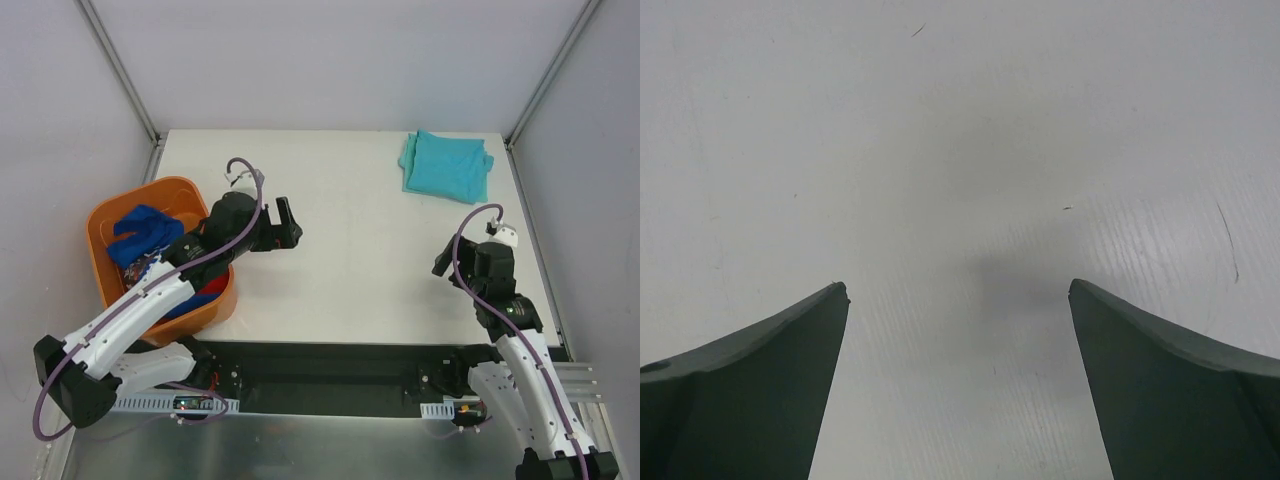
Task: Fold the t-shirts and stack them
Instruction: Grab crumpled tshirt from bin with the left arm
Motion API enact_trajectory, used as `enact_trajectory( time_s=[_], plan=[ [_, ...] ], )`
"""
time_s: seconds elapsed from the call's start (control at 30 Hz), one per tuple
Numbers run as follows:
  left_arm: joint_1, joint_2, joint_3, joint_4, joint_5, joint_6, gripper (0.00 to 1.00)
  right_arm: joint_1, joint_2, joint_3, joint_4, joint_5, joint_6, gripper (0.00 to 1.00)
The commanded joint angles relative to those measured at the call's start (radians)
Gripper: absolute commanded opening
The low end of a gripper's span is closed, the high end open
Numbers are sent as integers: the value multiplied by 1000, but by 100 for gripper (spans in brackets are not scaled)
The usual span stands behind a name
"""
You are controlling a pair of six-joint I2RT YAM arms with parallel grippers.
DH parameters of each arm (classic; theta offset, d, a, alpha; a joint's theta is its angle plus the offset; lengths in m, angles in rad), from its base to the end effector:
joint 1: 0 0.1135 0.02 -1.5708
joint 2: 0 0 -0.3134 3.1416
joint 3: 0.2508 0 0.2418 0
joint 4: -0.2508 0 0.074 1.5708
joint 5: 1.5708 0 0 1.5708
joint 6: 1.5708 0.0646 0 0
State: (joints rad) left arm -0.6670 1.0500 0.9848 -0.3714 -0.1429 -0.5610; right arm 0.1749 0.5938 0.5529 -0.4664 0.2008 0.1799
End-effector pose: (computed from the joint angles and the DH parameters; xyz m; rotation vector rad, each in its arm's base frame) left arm 0.1838 -0.1330 0.3716 0.0154 2.0613 -0.6352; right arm 0.1172 0.0076 0.2725 0.1275 2.0630 0.0096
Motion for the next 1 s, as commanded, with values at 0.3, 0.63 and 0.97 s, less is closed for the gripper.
enact_trajectory(
  time_s=[0.3,0.63,0.97],
  plan=[
    [7,-77,34,-70,-214,20,99,8,-57,25,-20,8,23,97],
    [486,-100,109,-394,-369,-174,99,8,-23,38,-17,-3,12,97],
    [716,-30,124,-569,-569,-281,99,8,52,28,55,-54,-6,97]
  ],
)
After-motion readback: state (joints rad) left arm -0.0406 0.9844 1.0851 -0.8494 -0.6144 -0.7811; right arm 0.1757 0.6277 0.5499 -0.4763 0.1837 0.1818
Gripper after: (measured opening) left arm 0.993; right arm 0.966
